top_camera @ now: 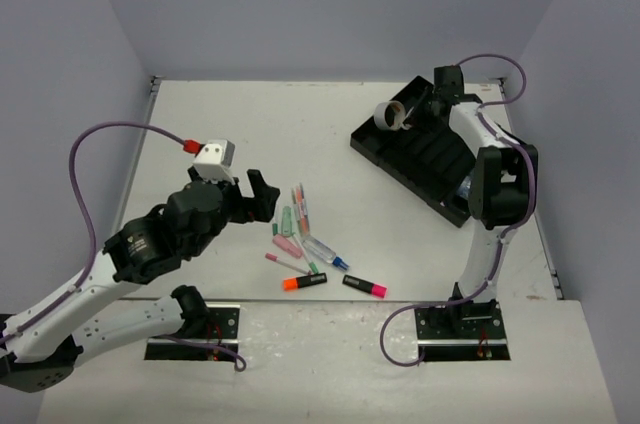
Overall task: Sort the stationery into containers
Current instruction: Place the stapler in the storage box.
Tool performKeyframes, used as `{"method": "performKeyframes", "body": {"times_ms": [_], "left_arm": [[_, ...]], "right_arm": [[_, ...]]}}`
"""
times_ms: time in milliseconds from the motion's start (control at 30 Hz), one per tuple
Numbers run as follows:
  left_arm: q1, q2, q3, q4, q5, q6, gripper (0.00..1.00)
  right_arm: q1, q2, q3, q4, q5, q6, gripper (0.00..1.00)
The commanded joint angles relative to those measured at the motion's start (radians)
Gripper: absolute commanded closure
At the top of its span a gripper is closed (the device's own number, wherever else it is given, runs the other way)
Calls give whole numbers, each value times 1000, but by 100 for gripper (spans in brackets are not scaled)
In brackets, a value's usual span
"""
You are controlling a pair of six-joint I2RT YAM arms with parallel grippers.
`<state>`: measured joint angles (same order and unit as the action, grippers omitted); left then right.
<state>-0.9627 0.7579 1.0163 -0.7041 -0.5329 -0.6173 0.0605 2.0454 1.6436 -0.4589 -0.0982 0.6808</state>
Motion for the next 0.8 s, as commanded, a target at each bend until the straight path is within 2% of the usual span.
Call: {"method": "performKeyframes", "body": {"times_ms": [0,233,433,567,667,767], "left_arm": [[1,-6,-50,-43,-58,-15,0],[1,-80,-79,-76,-101,-27,0],[1,-103,-59,-126,-124,-33,0],[1,-114,-53,-144,-147,-33,0],[1,-115,-68,-139,-154,-33,0],[1,-106,-87,-126,-141,-41,0]], "right_arm": [[1,7,29,26,-32,42,90],[1,2,-11,37,3,52,89],[1,9,-34,43,4,55,74],[1,5,-39,46,6,58,60],[2,1,-26,28,16,53,45],[3,-21,-21,12,20,43,41]]}}
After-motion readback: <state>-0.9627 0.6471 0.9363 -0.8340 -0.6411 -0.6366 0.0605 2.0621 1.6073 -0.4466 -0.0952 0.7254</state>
